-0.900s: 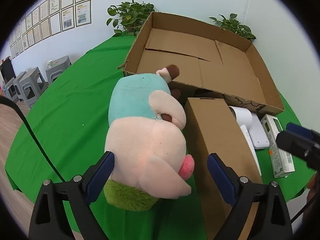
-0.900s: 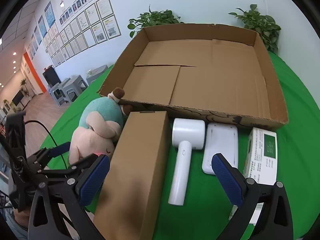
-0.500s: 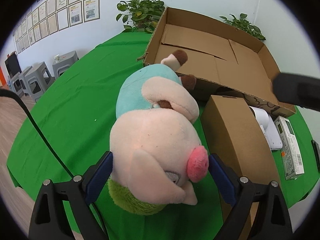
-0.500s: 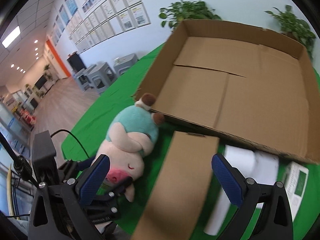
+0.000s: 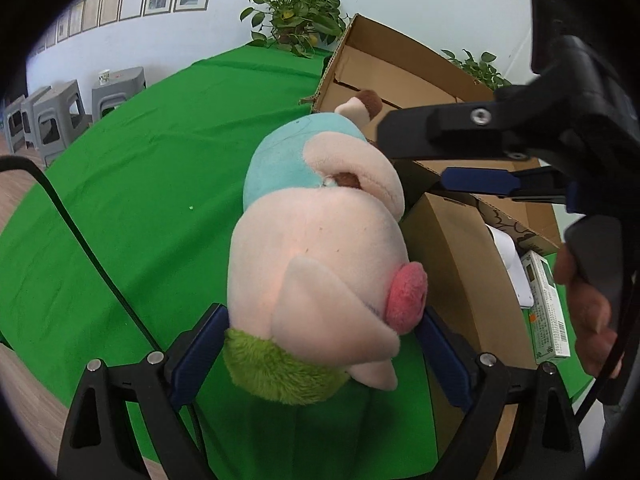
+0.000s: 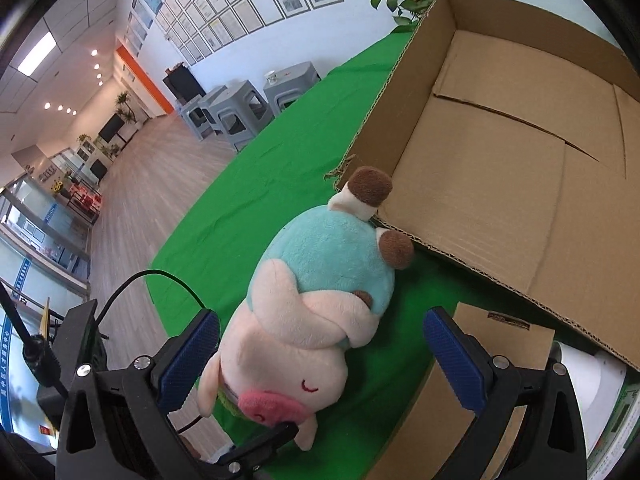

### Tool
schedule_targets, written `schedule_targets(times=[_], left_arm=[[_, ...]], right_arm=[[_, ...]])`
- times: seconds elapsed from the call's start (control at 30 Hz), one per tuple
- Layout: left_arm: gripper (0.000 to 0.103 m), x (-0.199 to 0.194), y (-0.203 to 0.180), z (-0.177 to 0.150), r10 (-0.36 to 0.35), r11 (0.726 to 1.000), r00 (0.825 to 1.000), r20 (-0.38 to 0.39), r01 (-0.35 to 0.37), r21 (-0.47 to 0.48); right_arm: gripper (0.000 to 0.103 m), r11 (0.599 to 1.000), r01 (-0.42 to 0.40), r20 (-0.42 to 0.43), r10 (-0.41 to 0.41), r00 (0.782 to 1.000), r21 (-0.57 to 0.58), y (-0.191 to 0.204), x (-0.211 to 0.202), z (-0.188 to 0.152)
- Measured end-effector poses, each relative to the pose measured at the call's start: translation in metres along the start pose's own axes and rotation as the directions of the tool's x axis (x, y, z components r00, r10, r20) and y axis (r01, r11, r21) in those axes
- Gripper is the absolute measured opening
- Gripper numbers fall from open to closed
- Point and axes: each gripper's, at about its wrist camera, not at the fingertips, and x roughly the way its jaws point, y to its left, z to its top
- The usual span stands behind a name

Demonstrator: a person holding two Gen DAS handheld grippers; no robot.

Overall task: Organize objects
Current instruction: 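Close the right gripper on the plush pig's body while the left gripper grasps its green tail end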

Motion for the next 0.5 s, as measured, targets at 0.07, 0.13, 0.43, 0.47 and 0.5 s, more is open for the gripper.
schedule_targets(times=[0.07,0.13,0.43,0.47,0.5], left_arm=[[0.093,0.002,0.003,-0.002,-0.025,1.000,1.000,-0.011,0.025,-0.015],[0.093,0.005,0.004,-0.003,-0.040,0.999,0.999,-0.020,0.040,-0.024],[0.089,0.016,-0.005,-0.009,-0.047,0.999,0.999,-0.024,0.047,-0.006],[0.087,0.017,-0.006,-0.010,-0.039,0.999,0.999,-0.022,0.039,0.002],[0.082,0.018,-0.008,-0.011,-0.024,1.000,1.000,-0.019,0.025,0.011]], right_arm=[[0.103,1.000,-0.004,-0.023,0.004,1.000,0.005,0.000,0.006,0.000],[0.103,1.000,0.004,-0.051,-0.004,0.999,0.010,0.001,0.011,0.000],[0.103,0.996,0.070,-0.125,-0.075,0.989,-0.046,0.017,0.032,0.000],[0.103,0.997,0.065,-0.129,-0.070,0.989,-0.042,0.018,0.034,0.000],[0.103,0.998,0.061,-0.132,-0.065,0.989,-0.035,0.019,0.035,0.001]])
